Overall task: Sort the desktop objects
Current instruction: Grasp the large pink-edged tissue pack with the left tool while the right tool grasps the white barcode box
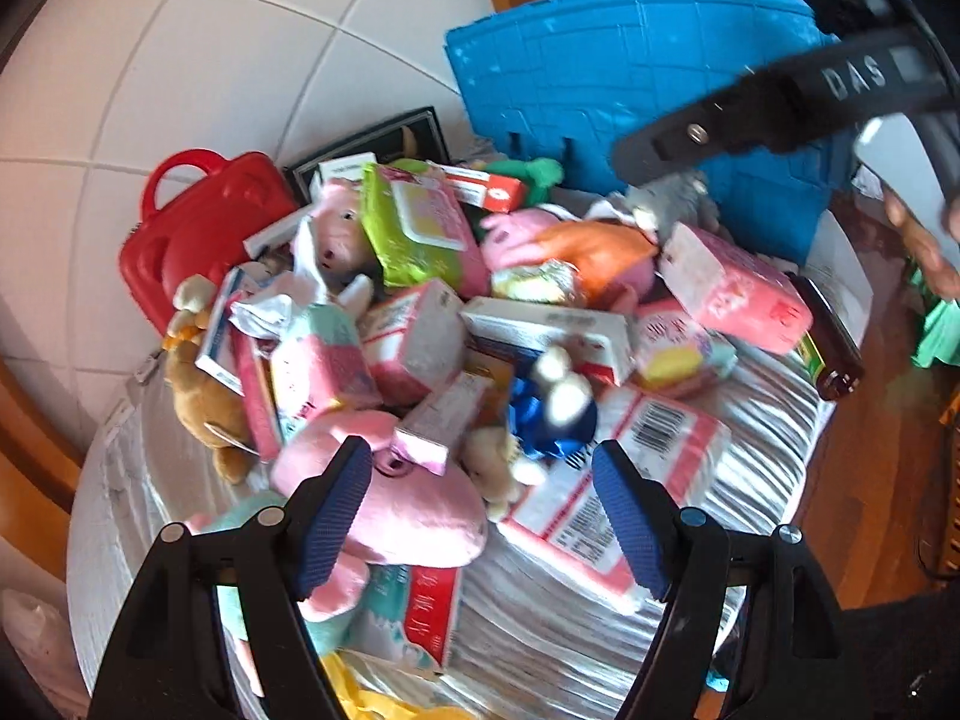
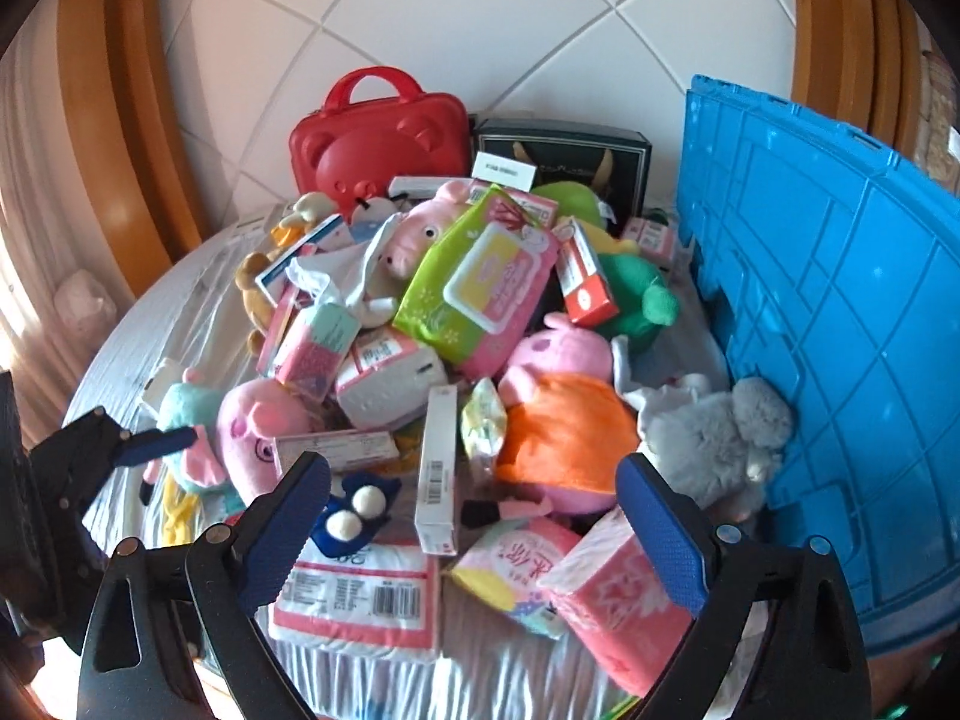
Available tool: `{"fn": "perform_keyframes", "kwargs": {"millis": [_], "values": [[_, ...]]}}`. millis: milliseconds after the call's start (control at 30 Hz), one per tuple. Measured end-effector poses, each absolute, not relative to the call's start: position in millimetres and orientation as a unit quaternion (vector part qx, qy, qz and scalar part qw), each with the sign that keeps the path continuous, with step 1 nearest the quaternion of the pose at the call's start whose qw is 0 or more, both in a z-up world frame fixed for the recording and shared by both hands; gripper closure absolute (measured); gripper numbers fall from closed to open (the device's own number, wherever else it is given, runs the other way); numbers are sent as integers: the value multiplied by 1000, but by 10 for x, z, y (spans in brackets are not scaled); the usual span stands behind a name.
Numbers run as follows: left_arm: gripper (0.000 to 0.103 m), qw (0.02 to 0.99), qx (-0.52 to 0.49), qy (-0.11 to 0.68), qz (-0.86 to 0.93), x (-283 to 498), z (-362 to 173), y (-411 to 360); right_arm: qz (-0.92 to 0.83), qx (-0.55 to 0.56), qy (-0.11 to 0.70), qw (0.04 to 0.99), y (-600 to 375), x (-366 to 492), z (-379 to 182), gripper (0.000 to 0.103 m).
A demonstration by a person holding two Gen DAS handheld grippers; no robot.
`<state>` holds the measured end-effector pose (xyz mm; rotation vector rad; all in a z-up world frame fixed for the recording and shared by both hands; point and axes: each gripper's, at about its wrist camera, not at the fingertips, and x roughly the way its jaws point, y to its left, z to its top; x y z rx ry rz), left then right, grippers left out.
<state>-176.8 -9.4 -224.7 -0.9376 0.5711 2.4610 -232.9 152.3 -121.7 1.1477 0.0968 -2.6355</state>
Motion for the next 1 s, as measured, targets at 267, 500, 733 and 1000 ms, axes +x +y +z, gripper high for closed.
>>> {"fn": "perform_keyframes", "kwargs": {"millis": [267,500,733,1000], "values": [[28,316,-371,179,855,-1802,-2521,-62,-893,426,51,133,1519,-2474,-1388,5],[28,399,-393,229,796,-1821,-2754,16,-886,440,50,134,1474,-2504,-1492,5],[27,454,-405,224,761,-2022,-2869,-9,-881,454,49,128,1441,-2563,-1577,5],[17,473,-415,227,743,-2135,-2916,148,-866,480,68,121,1215,-2834,-1805,7]]}}
